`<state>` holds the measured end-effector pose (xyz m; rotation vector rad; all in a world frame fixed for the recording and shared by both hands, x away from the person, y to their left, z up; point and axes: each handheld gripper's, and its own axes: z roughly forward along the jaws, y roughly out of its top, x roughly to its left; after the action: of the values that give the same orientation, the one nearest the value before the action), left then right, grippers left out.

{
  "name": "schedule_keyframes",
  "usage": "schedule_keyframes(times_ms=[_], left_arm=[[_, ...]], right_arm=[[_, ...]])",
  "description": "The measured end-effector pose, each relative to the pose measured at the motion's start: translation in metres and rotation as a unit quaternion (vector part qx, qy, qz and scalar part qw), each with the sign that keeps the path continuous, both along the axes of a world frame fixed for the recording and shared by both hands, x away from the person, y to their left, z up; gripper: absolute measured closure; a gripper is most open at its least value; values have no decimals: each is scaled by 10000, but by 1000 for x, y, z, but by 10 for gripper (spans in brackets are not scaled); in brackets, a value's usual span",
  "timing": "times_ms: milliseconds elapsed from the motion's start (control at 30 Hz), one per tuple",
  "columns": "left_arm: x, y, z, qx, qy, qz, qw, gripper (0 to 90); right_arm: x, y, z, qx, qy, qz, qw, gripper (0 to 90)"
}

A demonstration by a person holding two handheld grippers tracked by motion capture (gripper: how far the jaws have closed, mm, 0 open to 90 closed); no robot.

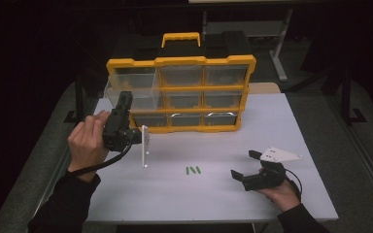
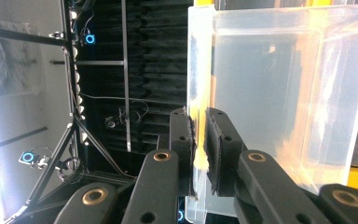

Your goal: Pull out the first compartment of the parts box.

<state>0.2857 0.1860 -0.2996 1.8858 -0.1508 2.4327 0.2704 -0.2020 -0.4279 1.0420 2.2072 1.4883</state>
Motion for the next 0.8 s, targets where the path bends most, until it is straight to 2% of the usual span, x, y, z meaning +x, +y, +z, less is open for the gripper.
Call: schedule_keyframes(times_ms=[567,800], left_arm=[[-2,0,-4,3,-2,-29,10000,796],[-3,-2,-9,-17,-43,-16,10000,659]], right_arm=[[0,1,-1,-11,1,21,10000,0],[0,1,0,-14,8,17,10000,0]])
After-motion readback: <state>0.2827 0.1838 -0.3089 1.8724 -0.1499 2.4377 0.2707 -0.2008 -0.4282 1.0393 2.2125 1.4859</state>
